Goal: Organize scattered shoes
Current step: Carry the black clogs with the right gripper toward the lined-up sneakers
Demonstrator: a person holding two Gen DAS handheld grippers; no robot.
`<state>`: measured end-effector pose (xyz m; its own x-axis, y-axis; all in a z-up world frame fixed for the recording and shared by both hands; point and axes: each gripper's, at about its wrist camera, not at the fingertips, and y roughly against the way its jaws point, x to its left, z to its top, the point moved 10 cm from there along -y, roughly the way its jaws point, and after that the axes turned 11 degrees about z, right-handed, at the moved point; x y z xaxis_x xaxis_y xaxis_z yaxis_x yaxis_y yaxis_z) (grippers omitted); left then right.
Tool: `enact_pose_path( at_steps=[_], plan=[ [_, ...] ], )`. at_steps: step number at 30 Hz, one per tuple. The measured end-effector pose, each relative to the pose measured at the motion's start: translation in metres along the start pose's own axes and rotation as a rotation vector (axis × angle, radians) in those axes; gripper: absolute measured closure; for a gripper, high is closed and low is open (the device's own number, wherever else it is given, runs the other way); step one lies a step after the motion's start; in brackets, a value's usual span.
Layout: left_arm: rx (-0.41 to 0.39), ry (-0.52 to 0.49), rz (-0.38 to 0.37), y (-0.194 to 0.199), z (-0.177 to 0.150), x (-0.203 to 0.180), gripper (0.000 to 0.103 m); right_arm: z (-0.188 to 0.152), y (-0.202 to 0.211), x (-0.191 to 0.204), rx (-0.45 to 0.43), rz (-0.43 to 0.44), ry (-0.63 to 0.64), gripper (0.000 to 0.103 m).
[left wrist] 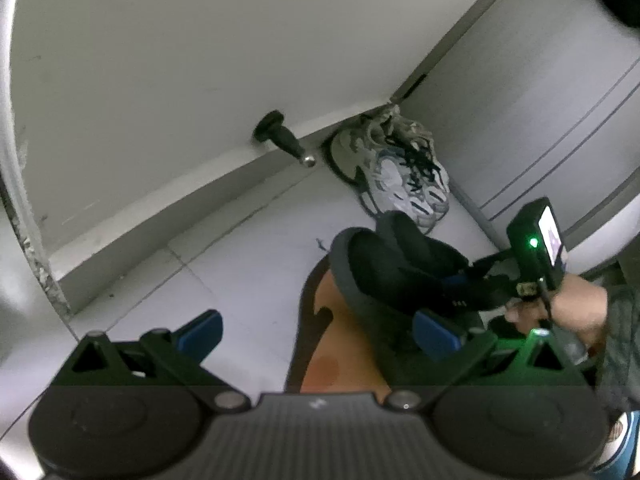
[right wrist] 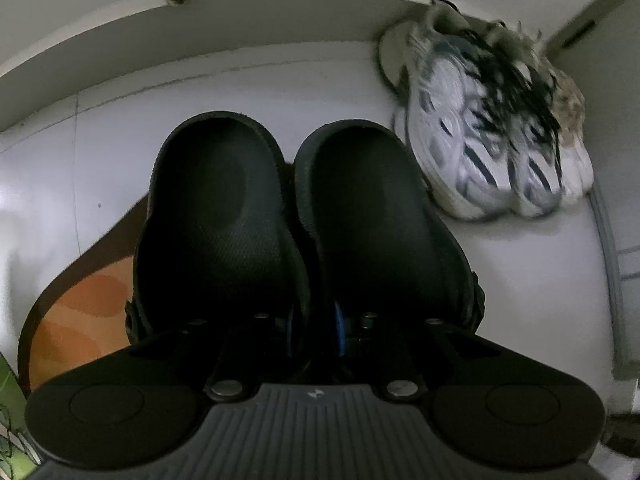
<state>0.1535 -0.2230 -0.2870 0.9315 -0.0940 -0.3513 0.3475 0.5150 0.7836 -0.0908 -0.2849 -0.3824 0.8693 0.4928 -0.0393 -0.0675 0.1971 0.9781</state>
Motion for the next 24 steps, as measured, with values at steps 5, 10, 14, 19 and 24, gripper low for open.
enact_pose_path(
  at_steps=[5,10,14,19,24],
  plan=[
    [-0.002,-0.001,0.021,-0.001,0.000,0.004,0.000,0.017,-0.012,0.012,0.026,0.029,0.108,0.082],
    [0.006,0.001,0.036,-0.002,-0.002,0.007,0.000,0.030,-0.023,0.016,0.047,0.035,0.145,0.083],
    [0.001,-0.005,0.034,-0.002,-0.001,0.006,0.000,0.035,-0.024,0.016,0.054,0.035,0.165,0.083],
    [0.011,-0.005,0.025,-0.005,-0.001,0.004,0.000,0.050,-0.027,0.014,0.042,0.031,0.179,0.083],
    [0.012,-0.007,0.022,-0.007,-0.001,0.003,0.000,0.065,-0.026,0.008,0.015,0.020,0.185,0.083]
  ],
)
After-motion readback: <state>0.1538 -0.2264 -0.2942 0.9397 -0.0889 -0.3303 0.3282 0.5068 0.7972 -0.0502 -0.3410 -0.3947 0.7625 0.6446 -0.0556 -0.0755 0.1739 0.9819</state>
